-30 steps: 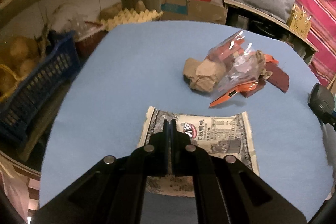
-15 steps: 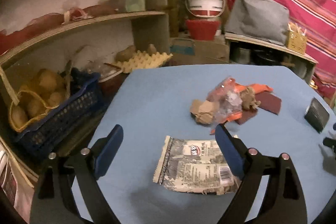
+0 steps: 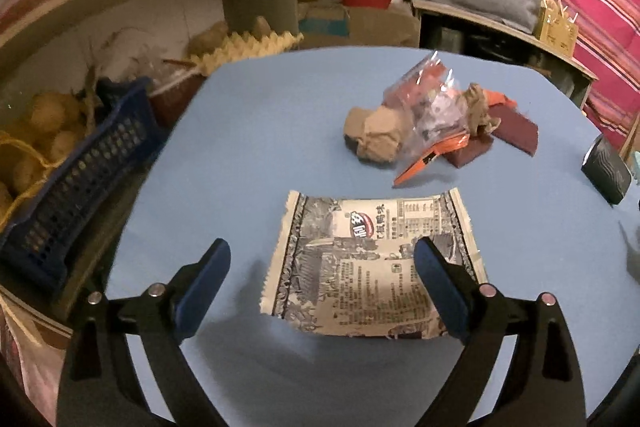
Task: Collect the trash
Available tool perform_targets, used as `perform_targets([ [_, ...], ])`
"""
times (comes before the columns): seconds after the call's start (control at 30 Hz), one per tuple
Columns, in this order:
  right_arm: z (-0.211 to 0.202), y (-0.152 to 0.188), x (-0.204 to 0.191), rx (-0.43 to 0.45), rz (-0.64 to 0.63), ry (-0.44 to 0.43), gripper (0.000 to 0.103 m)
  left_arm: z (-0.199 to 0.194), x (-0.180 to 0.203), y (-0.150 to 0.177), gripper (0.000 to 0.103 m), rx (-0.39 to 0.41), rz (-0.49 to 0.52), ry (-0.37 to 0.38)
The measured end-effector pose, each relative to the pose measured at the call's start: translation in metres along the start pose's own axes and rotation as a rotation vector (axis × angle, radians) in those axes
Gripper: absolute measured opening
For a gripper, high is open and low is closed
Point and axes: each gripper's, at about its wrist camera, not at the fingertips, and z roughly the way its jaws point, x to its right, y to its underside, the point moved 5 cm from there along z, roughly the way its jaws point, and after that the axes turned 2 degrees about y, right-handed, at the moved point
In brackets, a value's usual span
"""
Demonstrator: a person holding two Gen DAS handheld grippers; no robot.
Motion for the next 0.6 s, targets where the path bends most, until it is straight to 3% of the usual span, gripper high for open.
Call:
perform_targets([
  [0.13, 0.005, -0.008, 0.003, 0.004, -0.003, 0.033, 0.098, 0.013, -0.002, 0.002, 0.091, -0.044, 0.005, -0.037],
  [0.47, 0.042, -0.03, -0.015, -0.037, -0.092, 0.039, 0.098, 0.014, -0.008, 0.006, 0.09, -0.059, -0.046, 0.035],
  [0.53, 0.053, -0.032, -0.016, -0.065, -0.103, 0.032, 0.098, 0.013, -0.008, 0.005, 0.084, -0.049, -0.055, 0.035],
  [0.6, 0.059, -0.034, -0.017, -0.071, -0.113, 0.033, 0.098, 0.014, -0.008, 0.004, 0.066, -0.054, -0.061, 0.058],
])
